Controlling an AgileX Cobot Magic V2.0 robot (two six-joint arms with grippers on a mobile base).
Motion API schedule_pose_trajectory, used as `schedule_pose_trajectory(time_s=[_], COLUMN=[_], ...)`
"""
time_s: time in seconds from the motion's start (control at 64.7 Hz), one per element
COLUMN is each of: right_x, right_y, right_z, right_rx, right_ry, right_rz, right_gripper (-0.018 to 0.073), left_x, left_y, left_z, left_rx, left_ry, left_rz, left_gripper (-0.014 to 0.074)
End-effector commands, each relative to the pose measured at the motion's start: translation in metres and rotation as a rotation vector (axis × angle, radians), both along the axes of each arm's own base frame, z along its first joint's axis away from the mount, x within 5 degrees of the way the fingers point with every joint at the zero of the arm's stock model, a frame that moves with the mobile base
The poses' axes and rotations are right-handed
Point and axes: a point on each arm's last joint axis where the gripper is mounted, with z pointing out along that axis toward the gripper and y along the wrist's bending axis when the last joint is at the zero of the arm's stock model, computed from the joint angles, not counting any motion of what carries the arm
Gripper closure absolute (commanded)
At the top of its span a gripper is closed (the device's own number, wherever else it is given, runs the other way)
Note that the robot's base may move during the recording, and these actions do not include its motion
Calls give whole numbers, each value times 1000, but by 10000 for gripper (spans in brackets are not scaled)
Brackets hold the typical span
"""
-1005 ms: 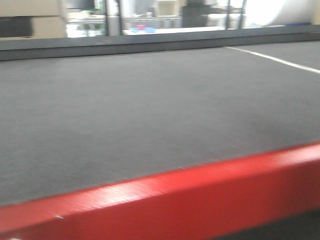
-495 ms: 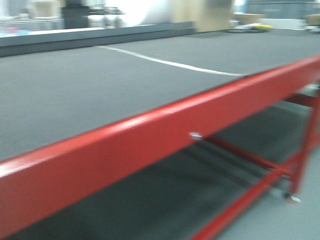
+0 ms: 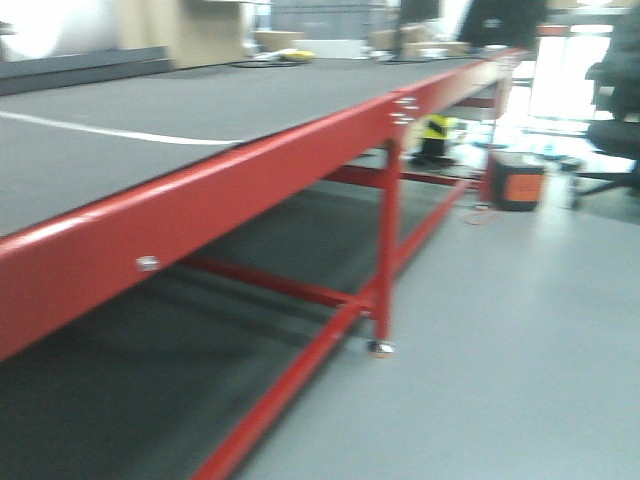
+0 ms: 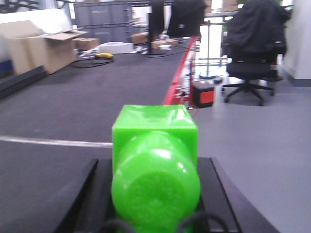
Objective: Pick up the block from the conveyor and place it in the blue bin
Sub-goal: 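Drive the base away from the belt along the red conveyor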
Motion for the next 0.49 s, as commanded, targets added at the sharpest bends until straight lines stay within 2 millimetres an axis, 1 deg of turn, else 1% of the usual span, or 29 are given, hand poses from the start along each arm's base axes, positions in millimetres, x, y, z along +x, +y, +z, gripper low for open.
schedule_pose_trajectory(time_s=[0.0,0.479], right_x=[-2,-2], right_y=[-1,-1], right_z=[4,4], right_rx=[7,7], right_ry=[-33,-33], right_rz=[-2,-2], right_gripper=[721,721], left_x=[-1,-1], left_y=[0,0], left_z=[1,1], left_rx=[-15,-15], left_ry=[-16,-16], left_rz=[-9,-9], left_gripper=[707,707])
